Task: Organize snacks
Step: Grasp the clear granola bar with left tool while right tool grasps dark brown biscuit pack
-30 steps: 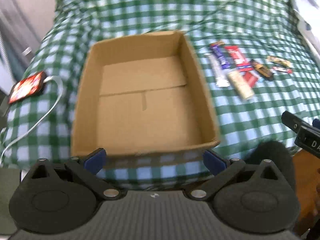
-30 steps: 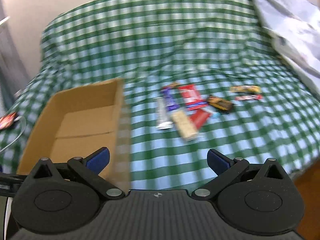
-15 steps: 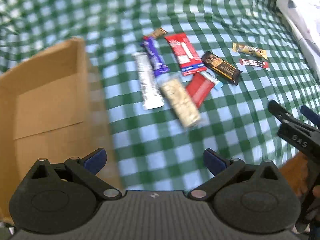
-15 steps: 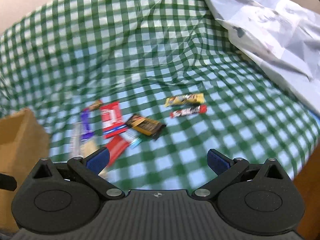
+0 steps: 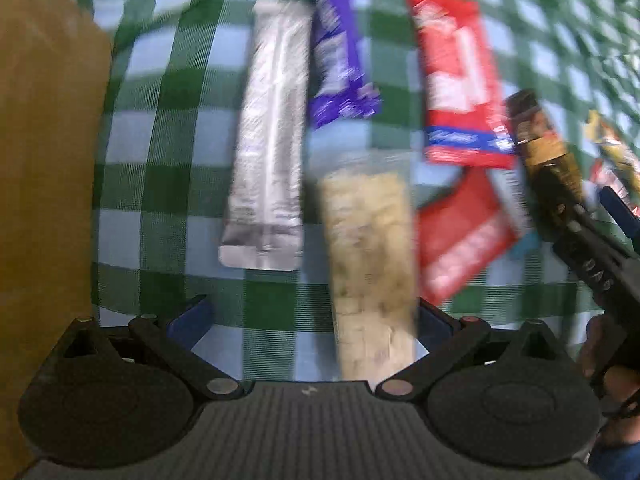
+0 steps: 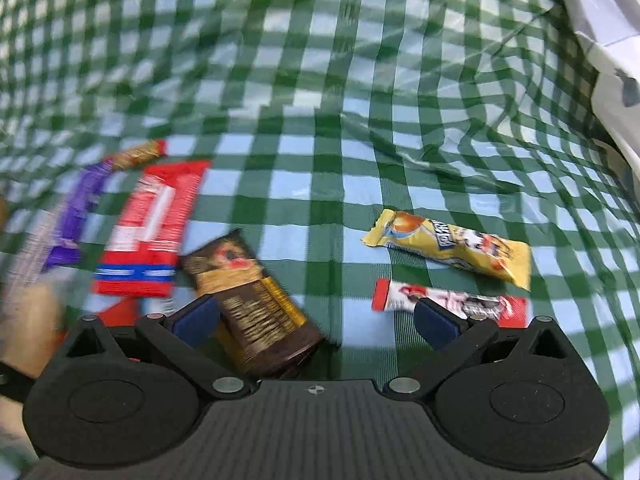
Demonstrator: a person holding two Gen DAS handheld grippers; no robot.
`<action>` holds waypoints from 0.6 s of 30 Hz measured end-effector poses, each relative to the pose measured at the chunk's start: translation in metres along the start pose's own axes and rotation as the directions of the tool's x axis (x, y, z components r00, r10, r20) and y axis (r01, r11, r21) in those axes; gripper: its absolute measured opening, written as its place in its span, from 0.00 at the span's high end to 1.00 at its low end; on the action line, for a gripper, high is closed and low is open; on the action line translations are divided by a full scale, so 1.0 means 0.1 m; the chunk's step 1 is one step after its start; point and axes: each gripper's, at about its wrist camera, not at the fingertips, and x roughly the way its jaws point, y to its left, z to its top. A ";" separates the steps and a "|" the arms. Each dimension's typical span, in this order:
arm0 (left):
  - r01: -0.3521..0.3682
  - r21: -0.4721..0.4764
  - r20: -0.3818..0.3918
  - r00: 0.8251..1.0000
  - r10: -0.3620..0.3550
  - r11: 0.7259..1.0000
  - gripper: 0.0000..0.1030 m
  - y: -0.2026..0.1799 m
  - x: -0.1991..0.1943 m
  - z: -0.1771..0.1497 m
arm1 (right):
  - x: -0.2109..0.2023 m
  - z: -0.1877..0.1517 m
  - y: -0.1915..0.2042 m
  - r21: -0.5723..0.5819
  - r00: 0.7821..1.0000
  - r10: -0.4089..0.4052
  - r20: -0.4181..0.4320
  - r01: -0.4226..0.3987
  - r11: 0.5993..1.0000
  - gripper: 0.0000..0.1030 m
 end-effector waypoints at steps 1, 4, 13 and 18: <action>0.009 0.007 0.007 1.000 -0.009 1.000 0.00 0.01 -0.02 -0.01 | 0.08 -0.01 -0.03 0.016 0.999 0.018 -0.030 -0.018 1.000 0.00; -0.008 0.021 0.000 1.000 0.008 1.000 0.00 -0.01 -0.01 0.01 | 0.10 -0.12 0.08 -0.062 0.999 -0.019 0.041 0.022 0.998 0.00; -0.048 0.115 -0.070 0.996 0.057 0.992 0.06 -0.20 0.01 0.19 | 0.24 0.09 0.14 -0.090 1.000 0.001 -0.018 -0.002 0.996 0.00; -0.031 0.089 0.034 0.999 0.028 0.996 0.59 -0.01 -0.31 0.12 | 0.07 0.03 0.19 -0.091 1.000 -0.001 0.006 0.001 0.996 0.44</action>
